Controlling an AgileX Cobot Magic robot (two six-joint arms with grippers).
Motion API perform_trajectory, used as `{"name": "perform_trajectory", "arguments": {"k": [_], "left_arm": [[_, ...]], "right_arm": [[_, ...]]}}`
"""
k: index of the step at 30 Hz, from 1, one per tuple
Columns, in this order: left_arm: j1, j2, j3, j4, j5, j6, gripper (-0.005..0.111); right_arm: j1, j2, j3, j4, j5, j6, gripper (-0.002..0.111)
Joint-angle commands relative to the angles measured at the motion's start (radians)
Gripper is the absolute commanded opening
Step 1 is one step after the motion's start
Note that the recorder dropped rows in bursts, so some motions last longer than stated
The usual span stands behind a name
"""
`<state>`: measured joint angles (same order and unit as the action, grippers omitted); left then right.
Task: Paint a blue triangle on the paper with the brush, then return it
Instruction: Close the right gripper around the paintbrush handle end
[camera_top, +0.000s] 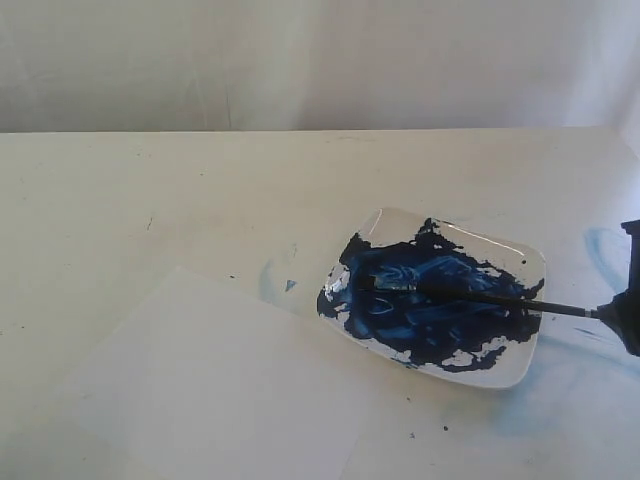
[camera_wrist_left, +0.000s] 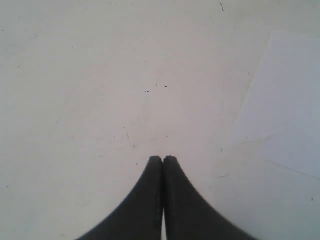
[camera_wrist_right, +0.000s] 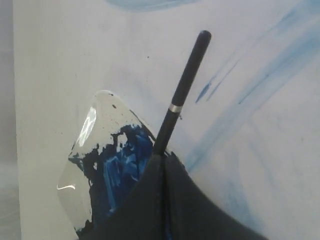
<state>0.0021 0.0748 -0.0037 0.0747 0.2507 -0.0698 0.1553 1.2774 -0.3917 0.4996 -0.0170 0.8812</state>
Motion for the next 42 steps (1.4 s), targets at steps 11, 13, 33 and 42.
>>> {"name": "perform_trajectory", "arguments": {"k": [11, 13, 33, 42], "left_arm": [[-0.005, 0.007, 0.004, 0.002, 0.001, -0.004, 0.000], [-0.005, 0.007, 0.004, 0.002, 0.001, -0.004, 0.000], [-0.005, 0.007, 0.004, 0.002, 0.001, -0.004, 0.000], [-0.005, 0.007, 0.004, 0.002, 0.001, -0.004, 0.000]], "right_arm": [[-0.004, 0.172, -0.061, 0.001, -0.078, 0.101, 0.040], [-0.004, 0.186, -0.061, 0.001, -0.077, 0.143, 0.040], [-0.004, 0.291, -0.123, -0.002, -0.082, 0.199, 0.040], [0.013, 0.325, -0.136, -0.002, -0.094, 0.199, 0.040]]}}
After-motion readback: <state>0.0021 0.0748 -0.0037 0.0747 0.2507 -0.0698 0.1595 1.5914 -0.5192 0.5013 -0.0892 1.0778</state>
